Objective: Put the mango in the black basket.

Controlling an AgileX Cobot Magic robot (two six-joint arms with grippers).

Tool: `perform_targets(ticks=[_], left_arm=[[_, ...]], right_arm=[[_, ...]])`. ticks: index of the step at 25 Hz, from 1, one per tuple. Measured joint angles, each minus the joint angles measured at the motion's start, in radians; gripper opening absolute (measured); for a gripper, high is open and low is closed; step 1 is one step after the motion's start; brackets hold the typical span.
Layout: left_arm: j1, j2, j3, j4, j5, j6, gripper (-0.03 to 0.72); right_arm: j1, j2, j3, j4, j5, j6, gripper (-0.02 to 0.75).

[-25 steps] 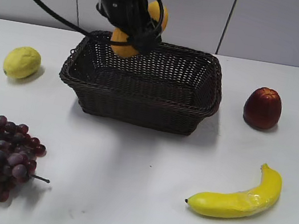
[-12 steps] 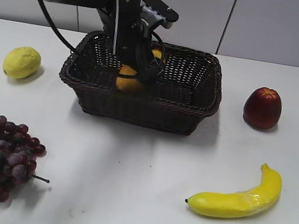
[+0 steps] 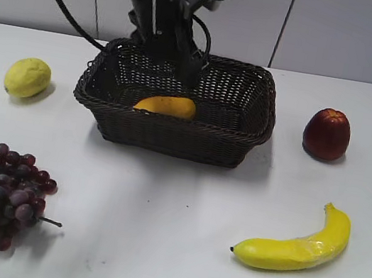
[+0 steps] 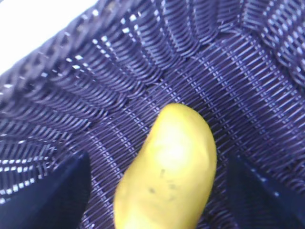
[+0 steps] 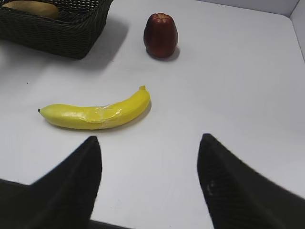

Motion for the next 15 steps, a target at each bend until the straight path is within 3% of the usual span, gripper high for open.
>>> perform_targets(ticks=[7,10,15], left_arm=[[0.095,-0.076,-0.031,0.0,0.179,-0.043,0.659],[0.193,-0.084,-0.032,0.008,0.285,-0.086,0.648],[0.356,-0.121,0.011,-0.005,0.312,-0.122,0.625]], right_arm=[[0.0,0.0,0.0,0.0,0.0,0.0,0.488],[0.0,0.0,0.0,0.0,0.0,0.0,0.488],[0.0,0.0,0.0,0.0,0.0,0.0,0.488]])
